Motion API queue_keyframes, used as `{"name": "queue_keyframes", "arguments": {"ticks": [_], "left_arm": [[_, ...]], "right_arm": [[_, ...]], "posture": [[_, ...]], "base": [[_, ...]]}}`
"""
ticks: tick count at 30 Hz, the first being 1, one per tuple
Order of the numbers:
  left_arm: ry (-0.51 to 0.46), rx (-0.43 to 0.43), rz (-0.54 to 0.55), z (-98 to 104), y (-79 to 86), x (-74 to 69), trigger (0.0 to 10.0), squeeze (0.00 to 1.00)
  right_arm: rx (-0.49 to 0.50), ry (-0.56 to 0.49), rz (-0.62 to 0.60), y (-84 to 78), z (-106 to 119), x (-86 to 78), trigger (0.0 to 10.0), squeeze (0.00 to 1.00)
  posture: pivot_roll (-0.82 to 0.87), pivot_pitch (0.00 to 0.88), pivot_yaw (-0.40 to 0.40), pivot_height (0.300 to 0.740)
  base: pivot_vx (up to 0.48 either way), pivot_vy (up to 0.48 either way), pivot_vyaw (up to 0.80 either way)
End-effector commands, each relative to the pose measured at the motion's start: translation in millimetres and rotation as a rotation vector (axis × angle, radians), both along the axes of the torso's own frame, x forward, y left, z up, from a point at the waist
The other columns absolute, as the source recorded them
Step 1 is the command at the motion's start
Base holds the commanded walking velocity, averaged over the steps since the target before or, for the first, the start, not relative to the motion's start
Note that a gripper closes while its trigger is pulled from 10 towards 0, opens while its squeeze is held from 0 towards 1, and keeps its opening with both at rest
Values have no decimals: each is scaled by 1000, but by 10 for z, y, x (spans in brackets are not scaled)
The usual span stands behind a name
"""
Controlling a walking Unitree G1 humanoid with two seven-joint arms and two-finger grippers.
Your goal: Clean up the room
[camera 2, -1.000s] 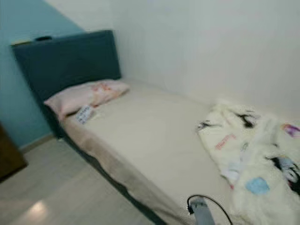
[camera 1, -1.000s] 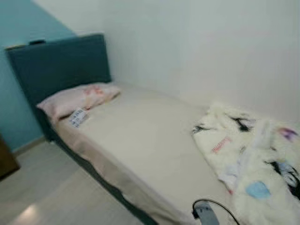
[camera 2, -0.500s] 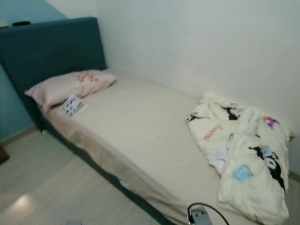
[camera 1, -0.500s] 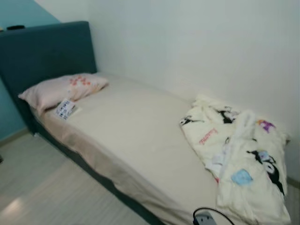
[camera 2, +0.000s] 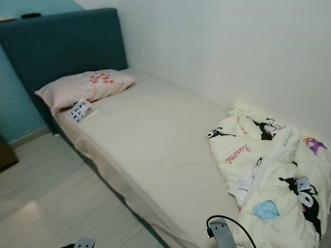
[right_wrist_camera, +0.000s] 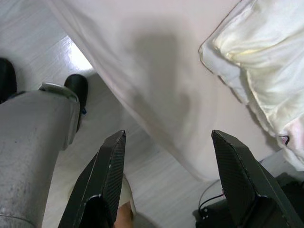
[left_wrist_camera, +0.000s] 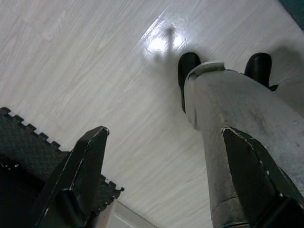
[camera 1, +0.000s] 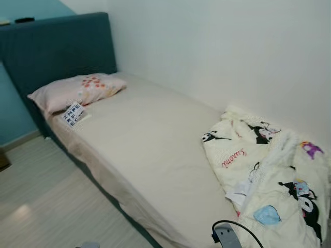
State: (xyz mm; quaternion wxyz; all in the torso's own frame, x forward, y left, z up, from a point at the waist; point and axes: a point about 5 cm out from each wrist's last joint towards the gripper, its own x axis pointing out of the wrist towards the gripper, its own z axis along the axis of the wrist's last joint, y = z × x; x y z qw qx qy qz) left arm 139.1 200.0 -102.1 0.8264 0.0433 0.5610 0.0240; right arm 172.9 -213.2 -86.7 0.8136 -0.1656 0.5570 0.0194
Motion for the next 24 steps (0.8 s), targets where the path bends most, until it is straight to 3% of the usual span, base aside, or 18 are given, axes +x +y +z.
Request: {"name": "queue_keyframes", "arguments": {"ticks": [1, 10, 18, 21, 23, 24], "left_arm": [[12, 5, -4, -8, 24, -33, 10000, 0], [9, 2, -1, -9, 11, -30, 10000, 0], [8, 10, 10, -10, 20, -38, 10000, 0], [7, 16, 12, -8, 32, -37, 10000, 0], [-7, 24, 21, 7, 54, -5, 10000, 0], [-7, 24, 21, 7, 54, -5, 10000, 0]], "right_arm": [[4, 11, -6, -7, -12, -31, 10000, 0], [9, 8, -18, -27, -16, -48, 10000, 0], [34, -41, -47, -18, 6, 5, 10000, 0], [52, -97, -64, -26, 66, 130, 10000, 0], [70, -174, -89, -78, 185, 333, 10000, 0], [70, -174, -89, -78, 185, 333, 10000, 0]], "posture": [[-54, 0, -36, 717], [-56, 0, -34, 717], [-54, 0, -35, 717], [-57, 0, -31, 712], [-58, 0, -31, 702], [-58, 0, -31, 702]], "base": [[0, 0, 0], [0, -367, 0], [0, 0, 0], [0, 0, 0], [0, 0, 0], [0, 0, 0]]}}
